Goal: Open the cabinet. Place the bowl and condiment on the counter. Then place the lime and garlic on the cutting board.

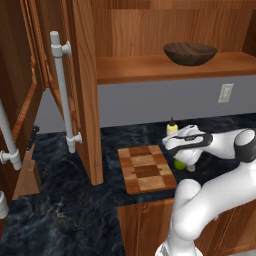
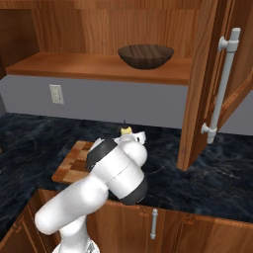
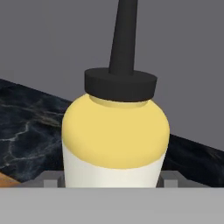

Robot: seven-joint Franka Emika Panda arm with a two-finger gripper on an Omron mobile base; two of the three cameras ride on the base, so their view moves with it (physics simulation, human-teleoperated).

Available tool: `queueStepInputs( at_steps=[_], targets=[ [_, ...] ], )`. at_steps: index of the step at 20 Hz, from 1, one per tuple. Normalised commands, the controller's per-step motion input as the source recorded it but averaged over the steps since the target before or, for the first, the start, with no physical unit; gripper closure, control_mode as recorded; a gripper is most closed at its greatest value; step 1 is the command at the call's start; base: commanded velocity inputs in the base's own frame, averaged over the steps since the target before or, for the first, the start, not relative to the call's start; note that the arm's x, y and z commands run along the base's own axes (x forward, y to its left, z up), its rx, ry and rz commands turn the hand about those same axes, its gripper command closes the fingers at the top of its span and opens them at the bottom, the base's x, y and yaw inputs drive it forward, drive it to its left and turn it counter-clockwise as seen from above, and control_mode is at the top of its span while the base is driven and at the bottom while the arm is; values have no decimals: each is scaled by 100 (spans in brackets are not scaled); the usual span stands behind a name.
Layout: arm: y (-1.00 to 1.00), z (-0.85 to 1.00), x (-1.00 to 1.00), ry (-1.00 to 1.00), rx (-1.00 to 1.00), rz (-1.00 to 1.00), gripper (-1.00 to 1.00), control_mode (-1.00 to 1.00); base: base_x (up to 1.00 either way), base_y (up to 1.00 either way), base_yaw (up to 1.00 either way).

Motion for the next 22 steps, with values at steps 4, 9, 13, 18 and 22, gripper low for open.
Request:
queueStepInputs(
  at_steps=[4, 9, 13, 18, 22],
  targets=[
    [-7, -9, 12, 0, 0, 3, 100, -100, 0, 0, 0],
    [-6, -1, 13, 1, 0, 2, 100, -100, 0, 0, 0],
    [-8, 0, 14, 3, 0, 1, 100, -100, 0, 0, 0],
    [-15, 0, 1, 4, 0, 2, 100, -100, 0, 0, 0],
    [-12, 0, 0, 6, 0, 3, 100, -100, 0, 0, 0]
  ],
)
